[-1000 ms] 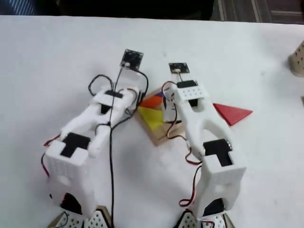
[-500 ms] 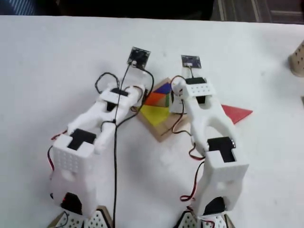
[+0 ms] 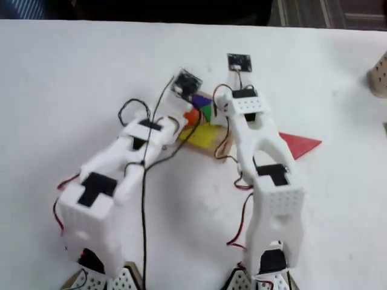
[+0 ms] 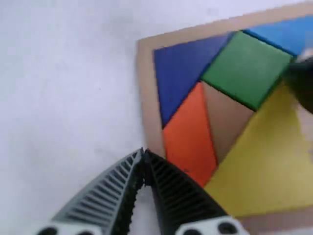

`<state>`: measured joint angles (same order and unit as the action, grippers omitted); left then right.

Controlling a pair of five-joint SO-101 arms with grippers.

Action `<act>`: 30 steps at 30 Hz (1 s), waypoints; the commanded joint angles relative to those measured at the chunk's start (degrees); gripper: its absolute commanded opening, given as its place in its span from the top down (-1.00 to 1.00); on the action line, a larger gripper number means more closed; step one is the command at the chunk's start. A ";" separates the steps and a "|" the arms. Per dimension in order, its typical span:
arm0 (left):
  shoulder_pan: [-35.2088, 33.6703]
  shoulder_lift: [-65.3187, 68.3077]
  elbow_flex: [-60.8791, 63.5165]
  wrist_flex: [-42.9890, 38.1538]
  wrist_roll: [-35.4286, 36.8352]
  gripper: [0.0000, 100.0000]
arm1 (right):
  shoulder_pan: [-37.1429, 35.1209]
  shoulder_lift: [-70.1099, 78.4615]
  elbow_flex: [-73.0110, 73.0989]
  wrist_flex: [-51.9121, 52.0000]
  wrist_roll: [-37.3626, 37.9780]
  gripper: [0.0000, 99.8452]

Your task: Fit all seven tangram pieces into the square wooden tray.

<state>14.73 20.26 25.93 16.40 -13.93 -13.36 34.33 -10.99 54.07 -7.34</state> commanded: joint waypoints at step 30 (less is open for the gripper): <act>-4.18 -17.27 16.79 -13.80 10.73 0.96 | 4.88 -4.53 -16.79 18.77 -2.11 0.96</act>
<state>21.67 7.08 42.46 4.35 -6.11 -12.57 34.77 -27.08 75.08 -6.64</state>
